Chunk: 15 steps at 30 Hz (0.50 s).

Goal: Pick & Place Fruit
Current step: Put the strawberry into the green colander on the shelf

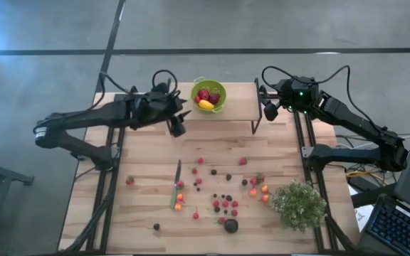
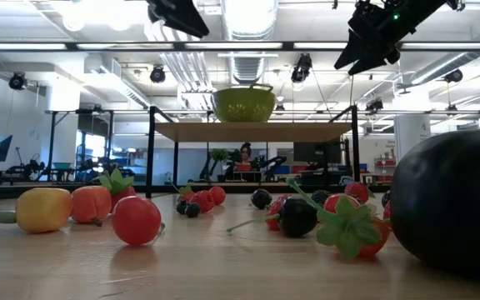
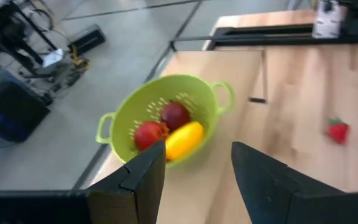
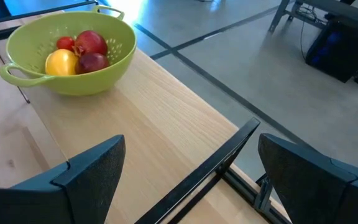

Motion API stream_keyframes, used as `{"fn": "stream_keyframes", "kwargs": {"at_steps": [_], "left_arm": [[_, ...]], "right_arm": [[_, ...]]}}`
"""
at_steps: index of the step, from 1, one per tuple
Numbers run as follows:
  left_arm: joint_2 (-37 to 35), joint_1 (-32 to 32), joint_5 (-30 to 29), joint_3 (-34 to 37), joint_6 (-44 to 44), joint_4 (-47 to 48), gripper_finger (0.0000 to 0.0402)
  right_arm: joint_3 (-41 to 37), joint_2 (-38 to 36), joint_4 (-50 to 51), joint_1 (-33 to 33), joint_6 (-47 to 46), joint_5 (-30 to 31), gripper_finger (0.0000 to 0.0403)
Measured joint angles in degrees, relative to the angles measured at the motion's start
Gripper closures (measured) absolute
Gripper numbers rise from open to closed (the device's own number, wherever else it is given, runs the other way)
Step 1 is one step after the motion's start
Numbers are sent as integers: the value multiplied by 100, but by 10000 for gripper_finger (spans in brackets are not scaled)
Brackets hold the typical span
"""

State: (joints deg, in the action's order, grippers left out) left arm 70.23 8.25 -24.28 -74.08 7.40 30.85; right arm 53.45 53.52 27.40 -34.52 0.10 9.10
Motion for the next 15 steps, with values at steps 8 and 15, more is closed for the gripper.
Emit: {"fn": "stream_keyframes", "kwargs": {"at_steps": [8,15], "left_arm": [[-301,-617,21,10,-596,1389,211],[-408,-1163,199,21,-1660,2899,211]], "right_arm": [[0,0,-1,-2,-9,-1,39],[0,0,-4,-2,-3,-1,39]]}}
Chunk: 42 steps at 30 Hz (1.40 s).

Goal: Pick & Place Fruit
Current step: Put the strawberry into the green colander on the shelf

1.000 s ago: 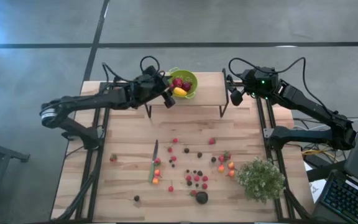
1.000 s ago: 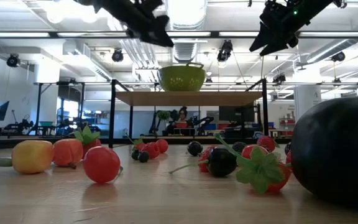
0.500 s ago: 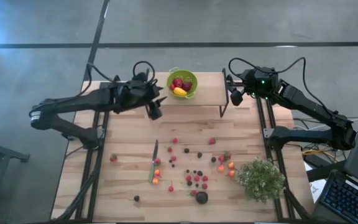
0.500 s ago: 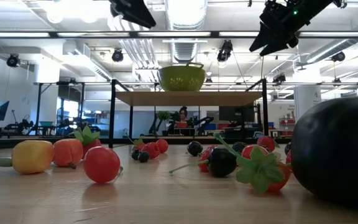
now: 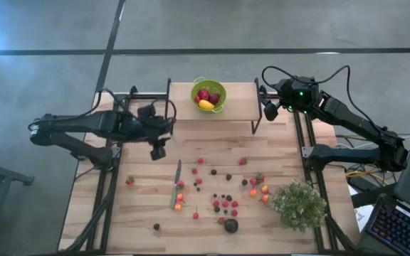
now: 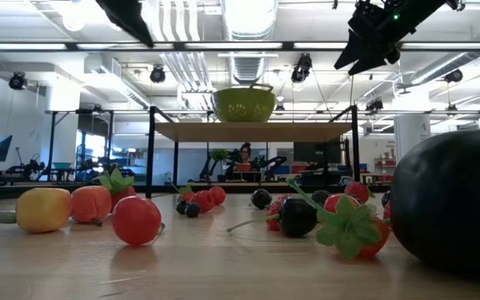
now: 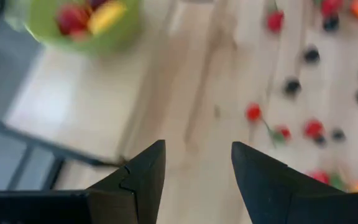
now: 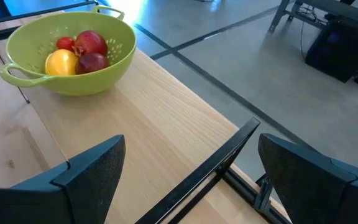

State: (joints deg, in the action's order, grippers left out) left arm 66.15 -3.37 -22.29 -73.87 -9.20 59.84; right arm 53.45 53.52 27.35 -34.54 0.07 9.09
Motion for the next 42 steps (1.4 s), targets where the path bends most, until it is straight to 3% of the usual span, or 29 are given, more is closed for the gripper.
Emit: {"fn": "stream_keyframes", "kwargs": {"at_steps": [9,17,30,42], "left_arm": [[77,-642,1230,21,-507,1301,211],[76,-1131,1453,379,-633,1702,211],[70,-1704,2251,1180,-2241,2185,211],[68,-1964,2569,2195,-2849,2166,211]], "right_arm": [[0,0,-6,0,5,1,39],[0,0,-13,0,10,1,39],[0,0,-33,2,8,1,39],[0,0,-59,0,-10,1,39]]}}
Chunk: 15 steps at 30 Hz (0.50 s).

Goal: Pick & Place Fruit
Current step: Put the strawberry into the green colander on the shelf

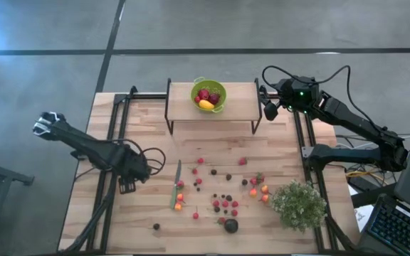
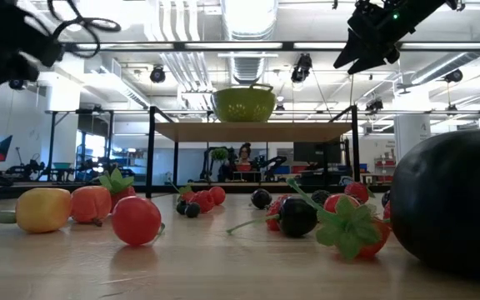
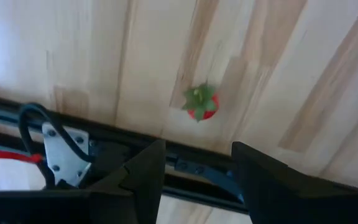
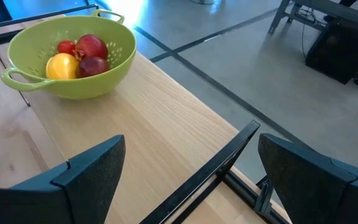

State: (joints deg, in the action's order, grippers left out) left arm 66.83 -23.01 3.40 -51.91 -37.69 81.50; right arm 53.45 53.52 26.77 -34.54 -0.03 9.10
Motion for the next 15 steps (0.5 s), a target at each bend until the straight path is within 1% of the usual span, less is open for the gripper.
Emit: {"fn": "stream_keyframes", "kwargs": {"at_steps": [11,15], "left_arm": [[0,-45,170,816,164,-544,211],[31,-105,212,798,168,-738,211]], "right_arm": [[0,0,-3,0,-2,0,39],[0,0,-3,0,0,0,39]]}}
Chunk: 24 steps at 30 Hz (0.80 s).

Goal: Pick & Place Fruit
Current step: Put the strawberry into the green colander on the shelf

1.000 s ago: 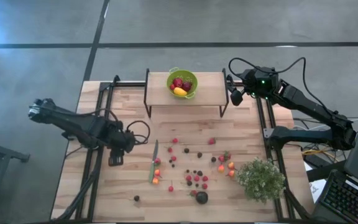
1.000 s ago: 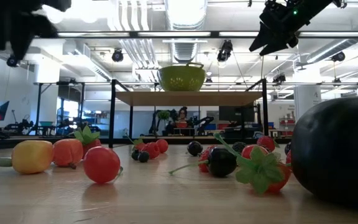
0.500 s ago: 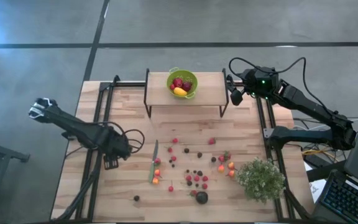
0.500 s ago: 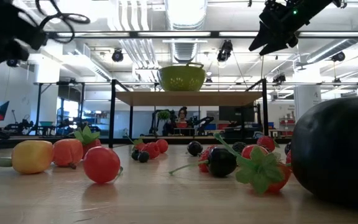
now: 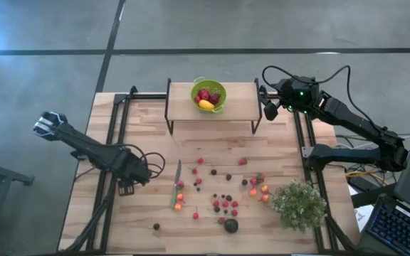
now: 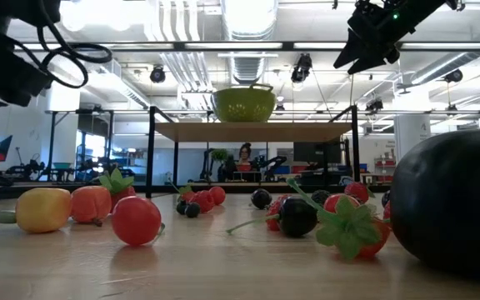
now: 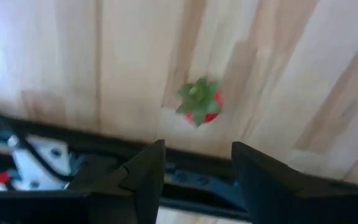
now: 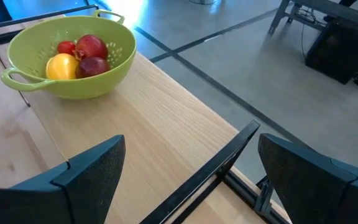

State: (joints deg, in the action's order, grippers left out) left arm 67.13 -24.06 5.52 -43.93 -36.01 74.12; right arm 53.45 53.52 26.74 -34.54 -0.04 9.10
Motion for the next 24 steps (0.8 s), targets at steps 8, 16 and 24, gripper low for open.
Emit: {"fn": "stream_keyframes", "kwargs": {"at_steps": [8,16,24], "left_arm": [[0,-28,141,249,-819,-317,211],[0,-28,194,416,-1541,-709,211],[1,-26,163,770,-2811,-1179,211]], "right_arm": [[0,0,0,0,0,0,39],[0,0,2,2,3,0,39],[0,0,4,2,20,-2,39]]}}
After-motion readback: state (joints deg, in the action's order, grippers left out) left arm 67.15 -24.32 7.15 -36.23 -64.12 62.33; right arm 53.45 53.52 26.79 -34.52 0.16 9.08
